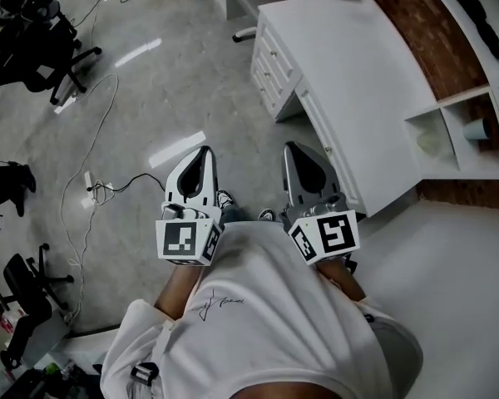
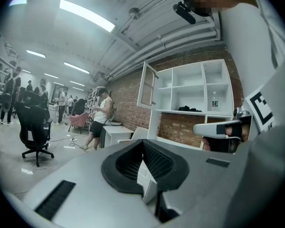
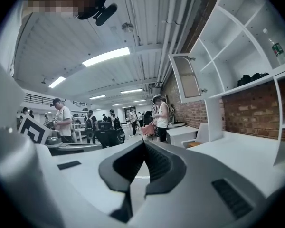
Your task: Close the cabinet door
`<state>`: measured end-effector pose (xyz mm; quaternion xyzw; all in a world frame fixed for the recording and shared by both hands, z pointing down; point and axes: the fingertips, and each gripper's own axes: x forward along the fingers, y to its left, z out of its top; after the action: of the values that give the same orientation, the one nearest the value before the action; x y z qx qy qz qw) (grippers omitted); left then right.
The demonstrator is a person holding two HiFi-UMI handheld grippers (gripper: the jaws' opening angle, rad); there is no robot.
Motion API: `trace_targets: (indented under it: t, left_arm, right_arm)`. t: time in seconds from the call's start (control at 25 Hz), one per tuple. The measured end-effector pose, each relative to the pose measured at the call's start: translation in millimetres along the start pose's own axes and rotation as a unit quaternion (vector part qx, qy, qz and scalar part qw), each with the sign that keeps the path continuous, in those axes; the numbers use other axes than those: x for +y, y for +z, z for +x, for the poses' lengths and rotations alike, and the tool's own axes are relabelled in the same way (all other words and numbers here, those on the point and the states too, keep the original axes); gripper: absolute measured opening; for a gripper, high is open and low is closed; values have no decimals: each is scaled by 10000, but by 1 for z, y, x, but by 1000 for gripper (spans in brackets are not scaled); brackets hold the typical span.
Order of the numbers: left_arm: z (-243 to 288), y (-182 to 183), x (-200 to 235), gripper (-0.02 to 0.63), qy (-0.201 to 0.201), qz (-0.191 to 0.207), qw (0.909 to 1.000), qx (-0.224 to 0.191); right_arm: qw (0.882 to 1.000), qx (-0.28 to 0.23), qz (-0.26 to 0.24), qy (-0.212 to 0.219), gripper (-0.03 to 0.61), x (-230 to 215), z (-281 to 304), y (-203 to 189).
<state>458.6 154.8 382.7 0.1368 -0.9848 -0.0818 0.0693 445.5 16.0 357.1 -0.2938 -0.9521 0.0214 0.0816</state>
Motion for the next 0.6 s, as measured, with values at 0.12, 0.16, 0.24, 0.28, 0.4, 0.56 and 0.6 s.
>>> trace_targets:
  t: [0.12,0.16,0.24,0.28,0.4,0.56,0.6]
  left_arm:
    - [-4,8,28,17,91,21,9999,-98]
    - [-6,12,37,17,106,35,9999,-130]
    - [-10,17,54,17,116,72,9998,-173]
    - [-11,19,60,17,110,96,9997,-191]
    - [-11,23,73,17,21,136,9995,-271]
    - [-11,27,82,17,-101,150,9992,-358]
    - [-12,27,85,17,-104,154,9992,-367]
  right_arm:
    - [9996,53,-137,226,25,25,29,3]
    - [9994,61,-189,299,25,35,37,5]
    - [9989,50,-260,391,25,52,51,9]
    - [9987,37,-288,413,25,59,56,10]
    - [9983,38,-304,493,25,73,70,10]
    - [9976,124,-285,612,25,84,84,7]
    - [9971,138,-263,699,25,88,86,6]
